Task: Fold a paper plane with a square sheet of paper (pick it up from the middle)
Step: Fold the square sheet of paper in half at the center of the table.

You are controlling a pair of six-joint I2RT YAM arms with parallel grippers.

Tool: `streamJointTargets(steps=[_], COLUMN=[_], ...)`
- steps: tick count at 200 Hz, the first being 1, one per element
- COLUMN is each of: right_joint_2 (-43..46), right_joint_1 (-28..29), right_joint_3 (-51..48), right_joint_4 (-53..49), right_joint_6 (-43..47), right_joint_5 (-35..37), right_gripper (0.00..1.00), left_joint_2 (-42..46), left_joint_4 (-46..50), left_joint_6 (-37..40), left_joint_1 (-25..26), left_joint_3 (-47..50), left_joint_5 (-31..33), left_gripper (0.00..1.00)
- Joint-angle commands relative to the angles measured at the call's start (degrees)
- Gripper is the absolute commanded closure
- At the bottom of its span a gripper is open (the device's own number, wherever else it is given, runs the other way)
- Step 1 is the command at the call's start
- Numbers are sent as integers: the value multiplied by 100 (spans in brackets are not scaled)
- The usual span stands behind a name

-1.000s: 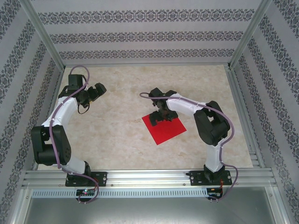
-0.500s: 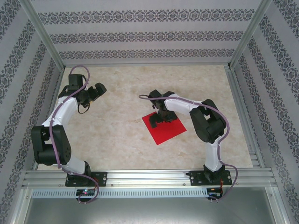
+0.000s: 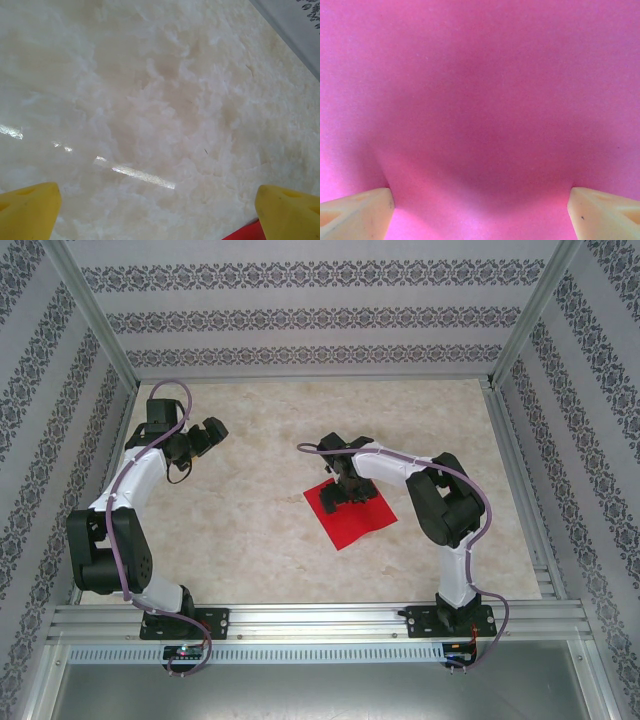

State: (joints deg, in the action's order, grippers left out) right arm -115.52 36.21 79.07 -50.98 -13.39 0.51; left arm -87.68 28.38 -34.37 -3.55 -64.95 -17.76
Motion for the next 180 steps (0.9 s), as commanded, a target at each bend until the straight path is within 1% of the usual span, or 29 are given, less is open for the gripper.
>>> streamJointTargets(steps=[1,37,53,61,73,83,89,106,114,132,158,180], right_joint_2=[-445,-320,-216,-154,-49,41,77,244,383,733,1067,1222], right_joint_1=[-84,-79,-94,-88,-89,-88,-92,-79,-83,-79,-80,-109], right_joint_3=[-305,-226,-210,-216,-249,-284,-287,-310,-375,-518,-693,-892], right_joint_4=[-21,-24,45,98,247,400,473,671,888,1534,2705,3648], right_joint_6=[-15,-73,-152,-225,-378,-534,-629,-940,-1098,-1438,-1997,-2492], right_joint_5=[269,188,4,-115,-339,-557,-687,-1015,-1232,-2000,-3015,-3416], right_gripper=[12,15,20,24,32,46,51,57,58,60,61,61], left_joint_2=[-48,-57,-59,-64,-64,-65,-69,-65,-59,-59,-17,-38], left_joint_4=[-12,-8,-13,-17,-26,-31,-39,-102,-158,-293,-626,-878], left_joint_6=[91,80,80,86,90,83,79,58,47,30,-108,-113], left_joint_1=[100,100,106,109,131,152,167,239,287,404,597,767], left_joint_3=[-171,-174,-170,-168,-158,-134,-116,-20,39,222,534,684], left_joint_5=[-101,-92,-101,-107,-107,-111,-115,-140,-185,-244,-312,-460], left_gripper=[0,0,0,0,0,0,0,0,0,0,0,0])
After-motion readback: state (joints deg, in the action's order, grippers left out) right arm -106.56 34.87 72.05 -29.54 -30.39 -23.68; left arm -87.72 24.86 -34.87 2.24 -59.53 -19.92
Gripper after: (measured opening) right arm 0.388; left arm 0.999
